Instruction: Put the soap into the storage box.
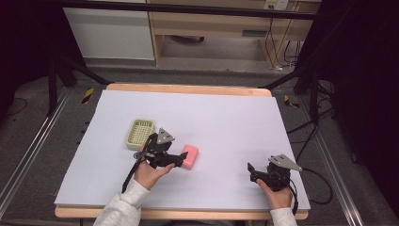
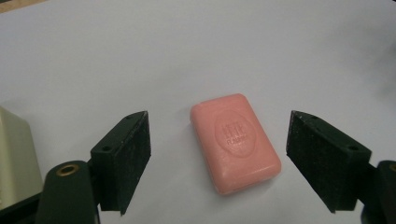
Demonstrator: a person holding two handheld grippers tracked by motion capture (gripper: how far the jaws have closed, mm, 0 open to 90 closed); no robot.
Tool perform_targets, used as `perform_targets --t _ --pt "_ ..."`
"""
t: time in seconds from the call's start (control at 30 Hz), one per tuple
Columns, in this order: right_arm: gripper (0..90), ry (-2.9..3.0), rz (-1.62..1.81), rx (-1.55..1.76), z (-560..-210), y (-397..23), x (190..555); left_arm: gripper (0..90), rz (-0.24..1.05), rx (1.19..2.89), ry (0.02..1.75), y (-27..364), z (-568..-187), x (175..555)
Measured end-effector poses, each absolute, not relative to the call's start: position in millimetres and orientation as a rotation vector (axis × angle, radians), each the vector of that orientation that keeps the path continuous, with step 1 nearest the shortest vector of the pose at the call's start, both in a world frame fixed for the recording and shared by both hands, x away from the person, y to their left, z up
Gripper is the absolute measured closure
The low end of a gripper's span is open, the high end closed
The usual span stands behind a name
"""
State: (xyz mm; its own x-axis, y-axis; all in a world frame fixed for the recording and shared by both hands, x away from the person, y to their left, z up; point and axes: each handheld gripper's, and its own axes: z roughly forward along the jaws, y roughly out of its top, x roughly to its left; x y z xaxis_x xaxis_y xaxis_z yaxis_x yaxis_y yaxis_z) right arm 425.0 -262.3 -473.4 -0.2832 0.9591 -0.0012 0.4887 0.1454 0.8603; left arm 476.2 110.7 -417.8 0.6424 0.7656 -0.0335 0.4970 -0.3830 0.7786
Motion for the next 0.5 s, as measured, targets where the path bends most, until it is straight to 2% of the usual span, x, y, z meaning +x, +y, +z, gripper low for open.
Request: perform_targets --t 0.5 --pt "6.4 1.857 1.061 1.392 -473 -262 425 21.7 0.411 2.093 0.988 94 -426 483"
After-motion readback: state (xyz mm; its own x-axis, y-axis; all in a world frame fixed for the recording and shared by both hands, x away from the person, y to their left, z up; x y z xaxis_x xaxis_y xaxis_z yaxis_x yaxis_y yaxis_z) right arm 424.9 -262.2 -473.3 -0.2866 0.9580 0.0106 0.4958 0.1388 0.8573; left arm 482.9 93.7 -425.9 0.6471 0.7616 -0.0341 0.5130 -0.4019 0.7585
